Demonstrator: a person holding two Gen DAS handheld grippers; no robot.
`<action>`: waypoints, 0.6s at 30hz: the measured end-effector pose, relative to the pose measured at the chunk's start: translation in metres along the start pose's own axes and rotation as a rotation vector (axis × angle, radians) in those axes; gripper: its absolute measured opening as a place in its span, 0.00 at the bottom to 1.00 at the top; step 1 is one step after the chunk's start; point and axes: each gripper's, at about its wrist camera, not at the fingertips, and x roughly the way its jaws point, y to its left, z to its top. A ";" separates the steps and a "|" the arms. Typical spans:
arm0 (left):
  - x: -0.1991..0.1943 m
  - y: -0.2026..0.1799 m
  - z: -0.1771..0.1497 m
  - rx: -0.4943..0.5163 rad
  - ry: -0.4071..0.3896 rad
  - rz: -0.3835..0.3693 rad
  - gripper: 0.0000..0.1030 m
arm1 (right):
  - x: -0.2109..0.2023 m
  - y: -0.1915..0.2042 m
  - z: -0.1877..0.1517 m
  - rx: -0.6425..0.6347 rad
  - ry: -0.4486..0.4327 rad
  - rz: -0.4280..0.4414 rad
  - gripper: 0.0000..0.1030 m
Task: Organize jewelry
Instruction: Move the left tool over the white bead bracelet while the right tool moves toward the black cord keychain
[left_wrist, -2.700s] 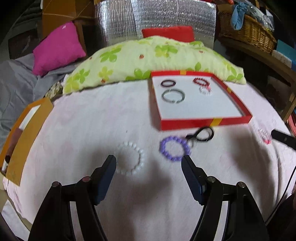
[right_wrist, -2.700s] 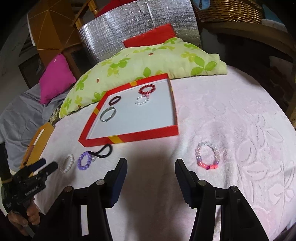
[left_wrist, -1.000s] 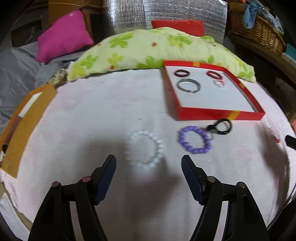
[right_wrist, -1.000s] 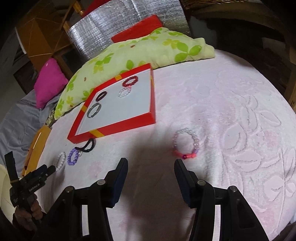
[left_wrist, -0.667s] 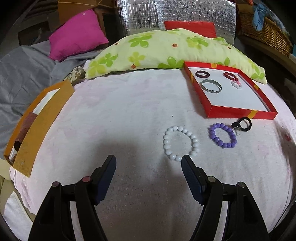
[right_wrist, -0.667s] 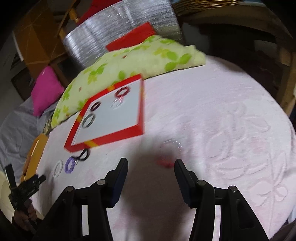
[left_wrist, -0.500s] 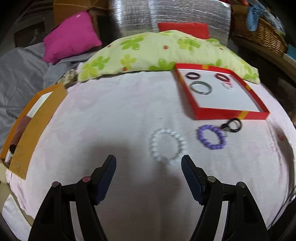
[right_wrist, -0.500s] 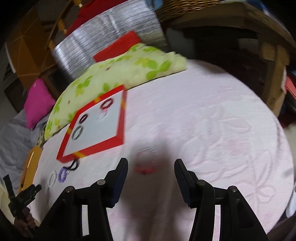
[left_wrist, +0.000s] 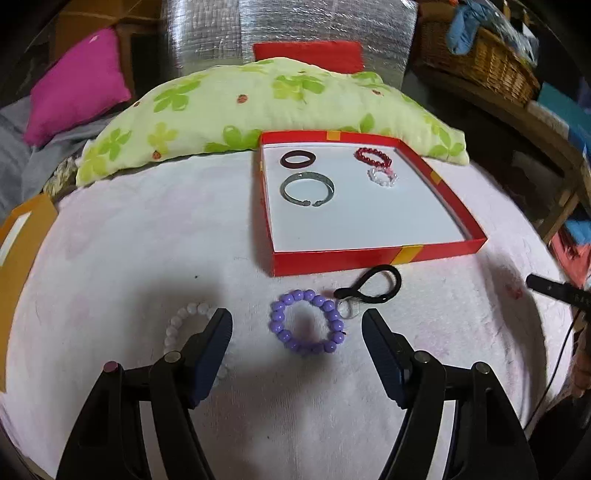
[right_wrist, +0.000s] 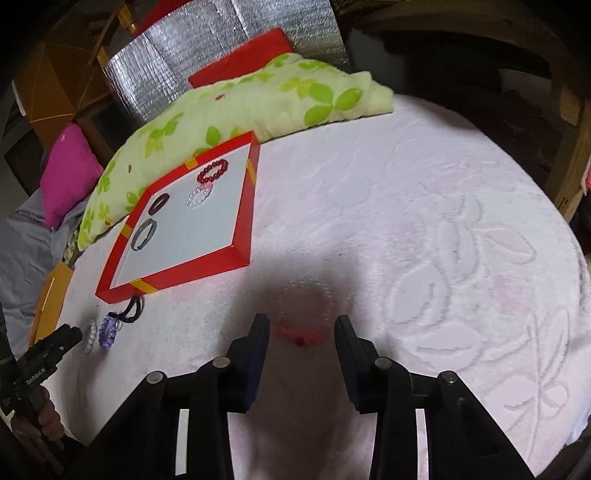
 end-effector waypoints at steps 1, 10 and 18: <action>0.001 0.002 -0.001 0.000 0.001 0.007 0.71 | 0.002 0.002 0.000 0.000 0.002 0.005 0.38; 0.005 0.023 -0.016 -0.032 0.043 0.055 0.66 | 0.001 0.023 -0.002 -0.035 -0.005 0.062 0.38; -0.009 0.067 -0.023 -0.074 0.014 0.138 0.66 | 0.029 0.095 -0.003 -0.151 0.056 0.161 0.38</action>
